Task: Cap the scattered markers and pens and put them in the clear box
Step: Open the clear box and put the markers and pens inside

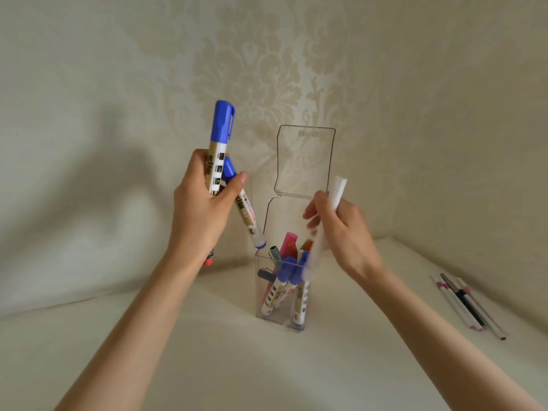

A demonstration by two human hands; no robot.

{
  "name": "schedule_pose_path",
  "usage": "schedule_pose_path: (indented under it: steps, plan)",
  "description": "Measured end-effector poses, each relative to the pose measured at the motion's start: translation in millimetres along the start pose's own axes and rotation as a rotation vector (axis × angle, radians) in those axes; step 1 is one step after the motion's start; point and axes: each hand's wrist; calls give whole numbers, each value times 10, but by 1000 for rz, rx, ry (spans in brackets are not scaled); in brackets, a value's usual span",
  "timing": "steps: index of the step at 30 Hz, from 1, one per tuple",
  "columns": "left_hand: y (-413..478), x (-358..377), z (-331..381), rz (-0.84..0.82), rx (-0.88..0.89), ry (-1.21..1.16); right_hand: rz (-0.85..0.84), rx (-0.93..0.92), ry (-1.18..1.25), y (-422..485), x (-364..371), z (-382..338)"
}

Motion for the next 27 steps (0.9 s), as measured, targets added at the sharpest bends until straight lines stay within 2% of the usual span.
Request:
schedule_pose_path:
  steps: [2,5,10,16,20,25,27]
  plan:
    - [-30,1,-40,-10,-17,-9,10,-58,-54,55,70,-90]
    - [-88,-14,-182,-31,-78,-35,14,-75,21,132,205,-118]
    - [-138,-56,-338,-43,-111,-34,-70,-35,-288,215,361,28]
    - [-186,-16,-363,-64,-118,-44,-245,122,-386,253,354,76]
    - [-220,-1,-393,-101,-134,-36,-275,38,-615,221,456,119]
    - [-246,-38,-488,-118,-157,-36,-550,44,-799,256,451,165]
    - [-255,-68,-537,-117,-161,-39,-632,15,-763,280,398,155]
Point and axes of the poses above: each hand's wrist, its own y-axis towards the middle knuckle, its own x-axis out of the palm, z = x × y, and after that the axes turned 11 degrees about y, right-handed
